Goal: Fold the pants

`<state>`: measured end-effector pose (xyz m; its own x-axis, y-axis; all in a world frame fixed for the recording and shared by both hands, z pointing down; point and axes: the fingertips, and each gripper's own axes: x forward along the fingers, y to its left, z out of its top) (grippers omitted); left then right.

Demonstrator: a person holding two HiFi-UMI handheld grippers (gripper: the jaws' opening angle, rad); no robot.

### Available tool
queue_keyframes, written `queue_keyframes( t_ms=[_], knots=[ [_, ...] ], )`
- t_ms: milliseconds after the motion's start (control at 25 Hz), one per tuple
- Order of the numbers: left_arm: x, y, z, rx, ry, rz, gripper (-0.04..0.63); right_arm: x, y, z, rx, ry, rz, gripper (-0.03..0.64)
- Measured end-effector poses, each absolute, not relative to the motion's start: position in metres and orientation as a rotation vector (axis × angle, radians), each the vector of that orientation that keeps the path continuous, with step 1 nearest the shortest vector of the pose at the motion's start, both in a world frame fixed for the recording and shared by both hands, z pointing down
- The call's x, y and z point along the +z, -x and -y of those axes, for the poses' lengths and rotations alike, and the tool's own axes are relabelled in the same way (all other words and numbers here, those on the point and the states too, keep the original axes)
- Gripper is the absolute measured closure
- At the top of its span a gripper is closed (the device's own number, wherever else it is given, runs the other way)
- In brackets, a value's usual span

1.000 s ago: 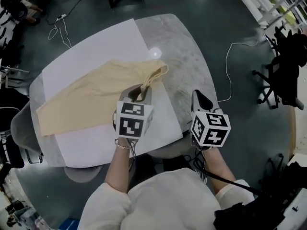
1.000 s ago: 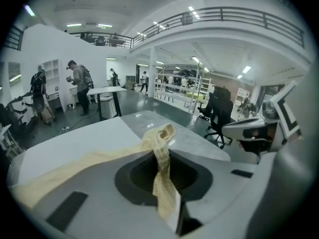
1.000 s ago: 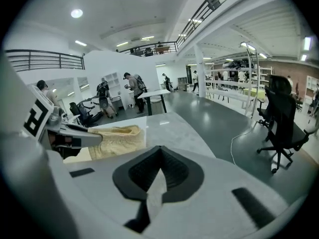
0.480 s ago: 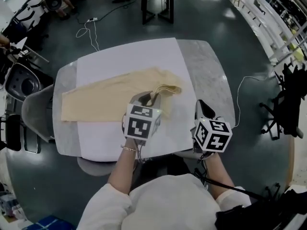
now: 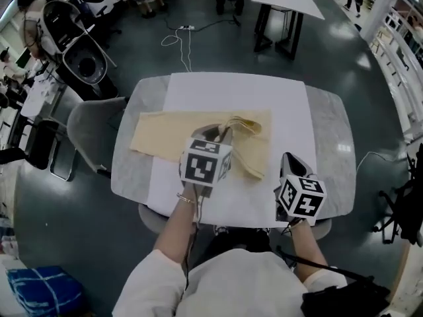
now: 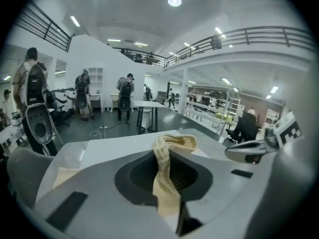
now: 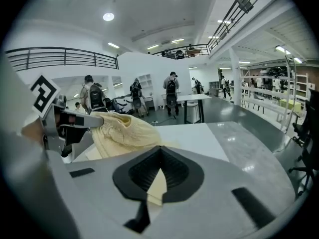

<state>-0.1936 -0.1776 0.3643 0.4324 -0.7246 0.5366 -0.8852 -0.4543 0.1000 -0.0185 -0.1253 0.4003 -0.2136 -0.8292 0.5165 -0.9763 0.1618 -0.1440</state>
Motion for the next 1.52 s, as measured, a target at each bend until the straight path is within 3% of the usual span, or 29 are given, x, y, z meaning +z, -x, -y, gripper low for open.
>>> queue_keyframes(
  t_ms=[400,1000,1200,1240,1280,1320,1520],
  knots=[
    [0.377,0.350,0.197,0.544,-2.113,1.597,0.549,0.416,0.148,0.178,0.583,-1.488,2.242,0.624],
    [0.396,0.494,0.228,0.464,-1.947,1.739,0.549,0.458,0.253,0.216,0.622,-1.314,2.239,0.624],
    [0.477,0.564,0.226,0.477,-1.710,1.785,0.547,0.483,0.266,0.216,0.636,-1.266,2.203,0.624],
    [0.513,0.577,0.221,0.488,-1.611,1.769,0.519,0.488,0.267,0.215,0.639,-1.256,2.193,0.624],
    [0.544,0.588,0.213,0.481,-1.522,1.754,0.413,0.493,0.267,0.215,0.642,-1.248,2.184,0.624],
    [0.567,0.595,0.204,0.452,-1.457,1.745,0.387,0.497,0.267,0.214,0.646,-1.240,2.175,0.624],
    [0.584,0.608,0.183,0.341,-1.422,1.800,0.382,0.515,0.269,0.213,0.653,-1.219,2.146,0.624]
  ],
)
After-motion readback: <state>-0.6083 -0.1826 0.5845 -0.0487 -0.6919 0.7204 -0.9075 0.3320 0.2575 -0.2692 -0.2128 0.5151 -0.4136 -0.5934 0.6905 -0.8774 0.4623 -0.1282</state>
